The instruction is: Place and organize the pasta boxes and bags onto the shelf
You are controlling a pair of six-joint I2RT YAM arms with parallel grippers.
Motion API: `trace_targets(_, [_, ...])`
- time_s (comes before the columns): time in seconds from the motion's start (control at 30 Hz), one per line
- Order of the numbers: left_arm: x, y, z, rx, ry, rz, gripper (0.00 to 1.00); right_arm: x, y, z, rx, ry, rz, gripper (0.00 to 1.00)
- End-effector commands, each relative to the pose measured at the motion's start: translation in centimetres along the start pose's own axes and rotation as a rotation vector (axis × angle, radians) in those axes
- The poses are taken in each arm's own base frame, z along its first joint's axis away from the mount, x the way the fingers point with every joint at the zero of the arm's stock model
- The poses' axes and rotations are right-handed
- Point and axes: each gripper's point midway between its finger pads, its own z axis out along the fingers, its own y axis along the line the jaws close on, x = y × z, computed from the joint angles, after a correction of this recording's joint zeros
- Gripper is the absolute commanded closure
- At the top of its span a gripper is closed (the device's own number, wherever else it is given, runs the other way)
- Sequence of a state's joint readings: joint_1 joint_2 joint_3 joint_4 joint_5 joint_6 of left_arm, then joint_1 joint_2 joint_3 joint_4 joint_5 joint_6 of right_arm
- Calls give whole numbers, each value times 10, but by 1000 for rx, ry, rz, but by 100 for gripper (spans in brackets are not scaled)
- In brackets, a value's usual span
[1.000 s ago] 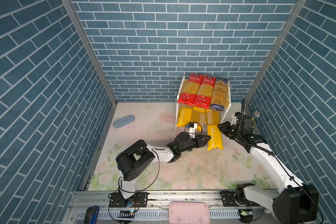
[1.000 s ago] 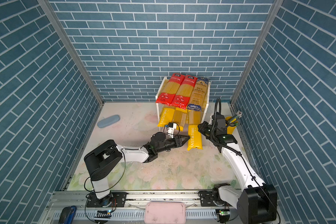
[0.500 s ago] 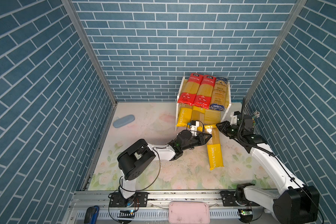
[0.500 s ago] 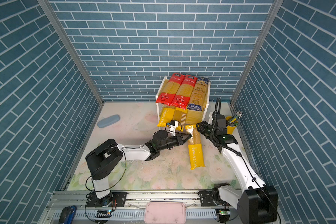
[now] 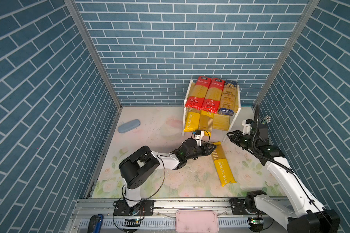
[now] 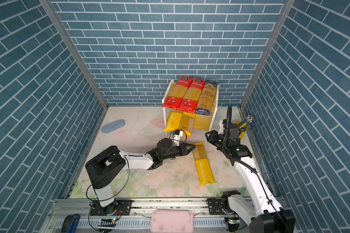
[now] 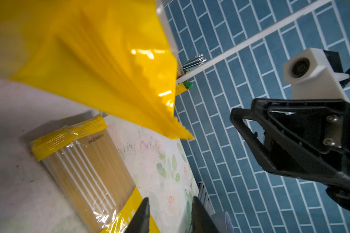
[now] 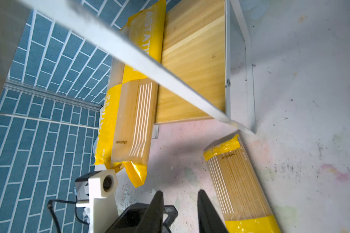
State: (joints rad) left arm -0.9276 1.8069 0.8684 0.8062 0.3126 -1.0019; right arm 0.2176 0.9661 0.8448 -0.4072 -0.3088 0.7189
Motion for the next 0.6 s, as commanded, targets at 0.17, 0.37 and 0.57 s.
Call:
trace_targets(0.17, [33,11,-26,-136,88,180,50,92,-68,-7,167,216,79,61])
trace_targets(0.37, [57,13,-26,-173,134,250,42,119,-107,15,273,281,145,44])
trace_targets(0.57, [69,28,-23,-198,158,243,39,137,-129,39,319,362,176,43])
